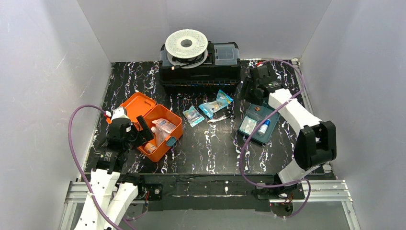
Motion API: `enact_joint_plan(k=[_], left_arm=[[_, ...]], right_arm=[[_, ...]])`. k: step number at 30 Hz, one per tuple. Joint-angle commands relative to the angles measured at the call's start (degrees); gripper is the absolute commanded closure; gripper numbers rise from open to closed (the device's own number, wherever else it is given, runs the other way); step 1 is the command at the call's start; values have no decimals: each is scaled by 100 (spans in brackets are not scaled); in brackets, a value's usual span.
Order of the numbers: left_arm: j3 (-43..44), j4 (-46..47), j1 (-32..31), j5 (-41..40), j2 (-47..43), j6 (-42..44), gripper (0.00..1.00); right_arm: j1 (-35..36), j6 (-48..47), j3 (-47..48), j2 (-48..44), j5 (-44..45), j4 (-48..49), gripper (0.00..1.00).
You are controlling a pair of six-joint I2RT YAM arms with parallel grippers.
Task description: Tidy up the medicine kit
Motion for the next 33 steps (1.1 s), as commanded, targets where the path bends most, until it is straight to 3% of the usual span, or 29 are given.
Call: enact_joint_plan(k=[1, 7, 14, 21, 33], left_arm=[[21, 23, -11, -13, -56, 57, 1], [21, 19, -13, -6, -109, 43, 0], [22, 8, -4, -18, -215, 24, 1], [14, 27, -6, 28, -225, 29, 1], [9, 36, -6, 85, -264, 33, 0]], right_arm=[[364, 607, -157, -88, -280, 435, 32], [922, 1846, 150, 463, -64, 866, 29], [1112, 3072, 557, 1534, -37, 1477, 26], [1253, 3333, 1169, 2309, -43, 1403, 26], [1353, 3438, 1408, 2959, 288, 989, 32]])
